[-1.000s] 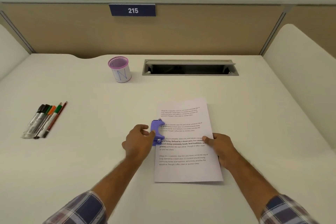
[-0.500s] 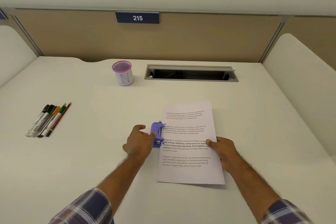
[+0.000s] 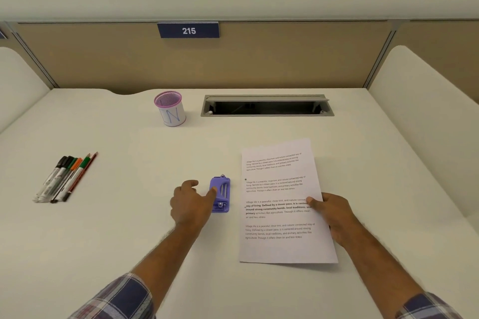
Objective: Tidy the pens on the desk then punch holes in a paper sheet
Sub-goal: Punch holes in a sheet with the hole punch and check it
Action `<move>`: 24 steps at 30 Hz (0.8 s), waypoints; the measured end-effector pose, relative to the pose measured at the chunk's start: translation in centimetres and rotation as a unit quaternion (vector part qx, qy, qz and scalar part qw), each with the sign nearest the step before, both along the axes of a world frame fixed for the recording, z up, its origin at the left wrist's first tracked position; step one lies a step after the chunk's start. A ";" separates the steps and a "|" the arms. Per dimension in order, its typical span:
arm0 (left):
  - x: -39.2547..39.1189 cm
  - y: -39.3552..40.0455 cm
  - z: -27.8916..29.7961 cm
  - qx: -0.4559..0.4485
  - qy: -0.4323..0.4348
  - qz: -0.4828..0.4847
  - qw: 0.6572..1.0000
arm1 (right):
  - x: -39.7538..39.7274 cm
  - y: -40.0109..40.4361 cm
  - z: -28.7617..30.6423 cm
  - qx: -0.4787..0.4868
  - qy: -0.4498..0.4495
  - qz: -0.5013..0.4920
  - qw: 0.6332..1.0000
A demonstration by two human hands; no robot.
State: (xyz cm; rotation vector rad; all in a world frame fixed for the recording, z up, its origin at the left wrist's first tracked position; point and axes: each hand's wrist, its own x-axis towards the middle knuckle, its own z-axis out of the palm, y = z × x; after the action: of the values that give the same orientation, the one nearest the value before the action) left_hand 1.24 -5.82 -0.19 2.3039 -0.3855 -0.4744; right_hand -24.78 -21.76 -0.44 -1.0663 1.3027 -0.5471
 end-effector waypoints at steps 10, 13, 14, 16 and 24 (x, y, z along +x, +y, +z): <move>-1.9 -2.8 4.2 -0.190 0.066 -0.068 0.977 | -0.6 -0.3 5.3 -0.058 -0.116 0.031 0.991; -2.3 -4.0 6.5 -0.241 0.247 -0.137 0.929 | -0.5 -0.1 7.1 -0.076 -0.165 0.054 0.982; -2.3 -4.3 7.1 -0.255 0.291 -0.172 0.906 | -0.5 0.0 7.6 -0.082 -0.182 0.061 0.978; -2.5 -4.5 8.2 -0.284 0.340 -0.233 0.866 | -0.5 0.1 8.5 -0.098 -0.203 0.075 0.971; -4.3 -5.9 11.1 -0.361 0.243 -0.240 0.868 | -0.6 -0.3 10.7 -0.227 -0.210 0.056 0.949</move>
State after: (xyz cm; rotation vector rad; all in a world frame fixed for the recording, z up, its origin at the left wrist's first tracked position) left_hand -3.02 -11.75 10.93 1.2898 -0.7367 -0.9444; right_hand -25.39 -22.09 10.30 -1.3010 0.7495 -0.9589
